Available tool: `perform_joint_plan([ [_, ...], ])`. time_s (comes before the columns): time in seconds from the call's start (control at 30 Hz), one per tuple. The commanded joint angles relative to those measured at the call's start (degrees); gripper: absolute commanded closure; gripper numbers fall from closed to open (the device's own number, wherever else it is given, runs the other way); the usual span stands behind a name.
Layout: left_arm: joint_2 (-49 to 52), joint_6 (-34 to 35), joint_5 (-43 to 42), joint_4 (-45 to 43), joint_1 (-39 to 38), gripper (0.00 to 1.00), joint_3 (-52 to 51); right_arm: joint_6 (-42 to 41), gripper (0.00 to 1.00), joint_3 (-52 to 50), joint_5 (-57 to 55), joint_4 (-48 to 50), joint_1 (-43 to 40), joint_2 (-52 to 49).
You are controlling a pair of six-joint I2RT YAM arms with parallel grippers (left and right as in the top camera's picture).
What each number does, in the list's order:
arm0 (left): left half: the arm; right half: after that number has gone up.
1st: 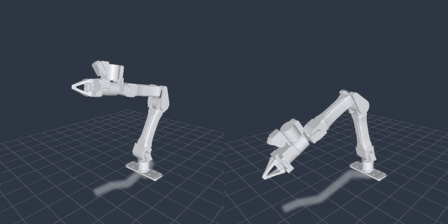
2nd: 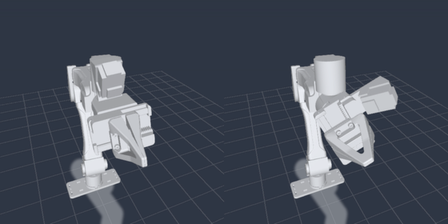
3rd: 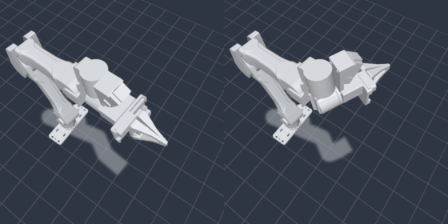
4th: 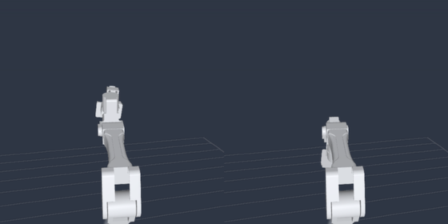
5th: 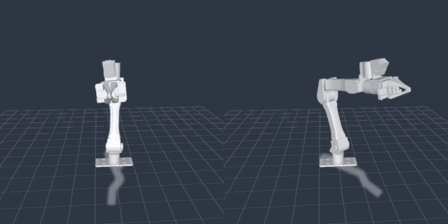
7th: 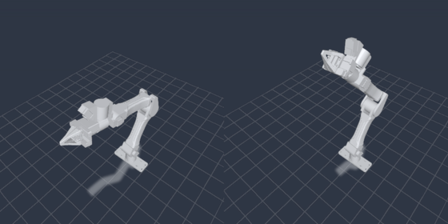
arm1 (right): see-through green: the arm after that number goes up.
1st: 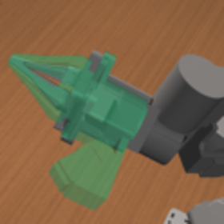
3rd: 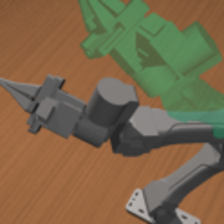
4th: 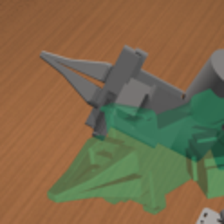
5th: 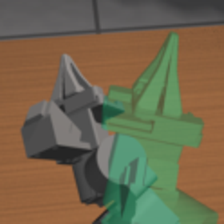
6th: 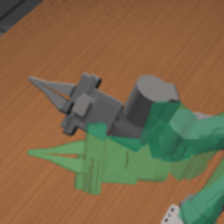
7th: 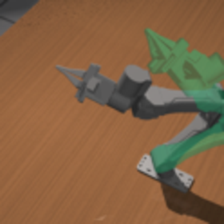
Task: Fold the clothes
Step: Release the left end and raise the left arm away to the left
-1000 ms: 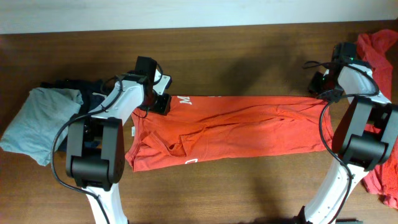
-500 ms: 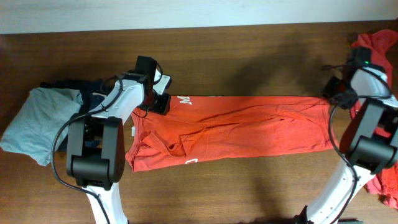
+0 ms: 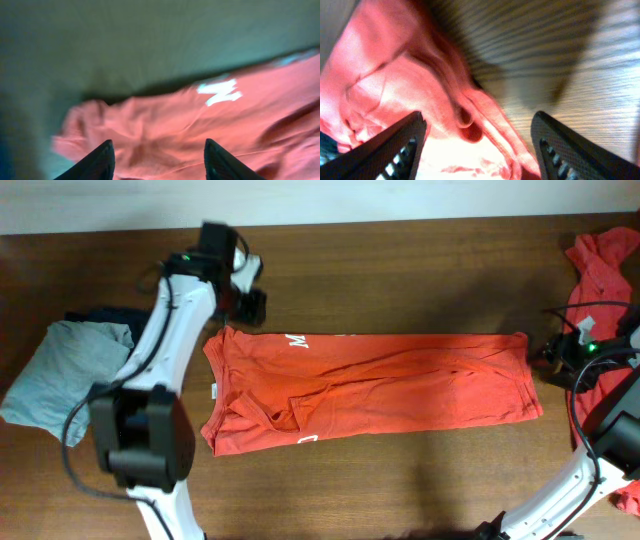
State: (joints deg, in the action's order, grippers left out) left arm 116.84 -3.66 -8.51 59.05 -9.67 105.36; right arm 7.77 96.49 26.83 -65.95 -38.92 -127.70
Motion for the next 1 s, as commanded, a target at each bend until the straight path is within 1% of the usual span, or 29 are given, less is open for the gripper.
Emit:
perform_joint_plan([
  [0.0,-8.5,0.4,1.5,1.7,0.3,0.36,6.1,8.0,0.27,0.0,3.9,-1.3,2.0,0.6],
  [0.13,-14.0,0.4,4.9,2.4,0.8,0.29,7.0,11.5,0.21,-1.6,3.1,-0.9,4.0,0.6],
  [0.27,-17.7,-0.1,7.7,4.3,1.0,0.28,7.0,11.3,0.2,-5.3,1.0,2.2,4.4,0.5],
  [0.47,-19.1,-0.3,7.9,6.4,1.0,0.28,7.0,11.3,0.21,-11.4,3.0,6.8,4.4,-0.3],
  [0.5,-19.1,-0.3,7.9,6.6,1.0,0.28,7.0,11.3,0.22,-12.3,3.7,7.5,4.4,-0.3],
  [0.6,-19.1,-0.3,7.9,7.1,1.0,0.28,7.0,11.3,0.32,-13.2,4.7,8.0,4.4,-0.3],
  [0.67,-19.1,-0.3,7.9,7.1,1.0,0.28,7.0,11.3,0.36,-13.2,5.2,7.6,4.4,-0.3],
  [0.87,-19.7,-0.3,7.9,7.7,1.0,0.28,7.0,11.3,0.38,-13.2,6.2,7.3,3.9,-0.3],
  [0.93,-20.2,-0.3,7.9,7.9,1.0,0.28,7.0,11.3,0.44,-13.2,6.2,7.3,3.7,-0.3],
  [0.97,-20.3,-0.3,8.0,7.9,1.0,0.28,7.0,11.3,0.45,-13.2,6.1,7.3,3.5,-0.3],
])
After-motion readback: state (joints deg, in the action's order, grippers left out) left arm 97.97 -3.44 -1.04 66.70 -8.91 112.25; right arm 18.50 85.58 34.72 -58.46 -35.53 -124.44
